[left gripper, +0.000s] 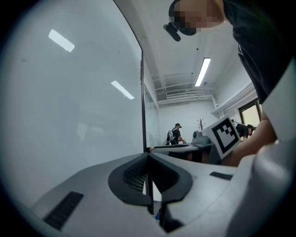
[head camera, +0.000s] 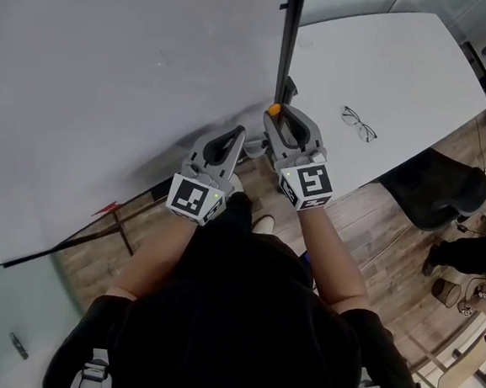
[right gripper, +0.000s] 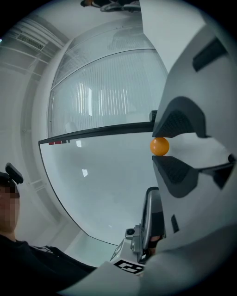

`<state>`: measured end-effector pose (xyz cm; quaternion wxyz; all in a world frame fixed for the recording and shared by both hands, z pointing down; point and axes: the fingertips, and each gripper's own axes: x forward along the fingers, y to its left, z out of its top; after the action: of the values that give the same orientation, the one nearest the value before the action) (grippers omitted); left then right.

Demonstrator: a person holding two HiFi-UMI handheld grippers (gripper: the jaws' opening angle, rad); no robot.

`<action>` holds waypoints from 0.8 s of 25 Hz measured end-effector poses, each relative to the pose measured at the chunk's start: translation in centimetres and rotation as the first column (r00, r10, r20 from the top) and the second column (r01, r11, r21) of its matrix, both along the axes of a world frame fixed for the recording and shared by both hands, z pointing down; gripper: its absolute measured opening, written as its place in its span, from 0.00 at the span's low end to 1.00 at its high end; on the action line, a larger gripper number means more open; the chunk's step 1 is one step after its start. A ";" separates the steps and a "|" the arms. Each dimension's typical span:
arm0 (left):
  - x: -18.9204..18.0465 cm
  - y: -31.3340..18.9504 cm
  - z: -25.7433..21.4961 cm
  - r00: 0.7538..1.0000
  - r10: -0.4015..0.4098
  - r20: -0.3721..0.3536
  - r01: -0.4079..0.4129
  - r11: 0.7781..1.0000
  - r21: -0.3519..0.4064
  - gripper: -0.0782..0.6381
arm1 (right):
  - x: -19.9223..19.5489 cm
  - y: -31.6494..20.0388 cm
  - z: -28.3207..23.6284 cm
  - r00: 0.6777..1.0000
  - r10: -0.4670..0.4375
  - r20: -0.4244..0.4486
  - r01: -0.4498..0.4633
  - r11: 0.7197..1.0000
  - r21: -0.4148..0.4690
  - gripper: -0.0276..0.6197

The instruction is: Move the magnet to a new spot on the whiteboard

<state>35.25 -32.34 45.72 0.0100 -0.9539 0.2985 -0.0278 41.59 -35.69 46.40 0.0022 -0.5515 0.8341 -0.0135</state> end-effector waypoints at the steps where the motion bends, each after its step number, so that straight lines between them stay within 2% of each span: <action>1: 0.0 -0.2 0.1 1.000 -0.001 -0.001 0.001 1.000 -0.001 0.11 | -0.1 -0.3 0.3 1.000 -0.002 -0.002 0.002 1.000 -0.005 0.23; 20: 0.0 -0.9 1.0 1.000 0.012 0.007 -0.011 0.999 -0.047 0.11 | 0.2 -3.0 2.6 1.000 0.009 -0.023 -0.010 0.999 -0.049 0.23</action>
<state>35.22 -33.23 46.69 -0.0113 -0.9555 0.2922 -0.0383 41.77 -38.65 48.99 -0.0207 -0.5555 0.8308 -0.0276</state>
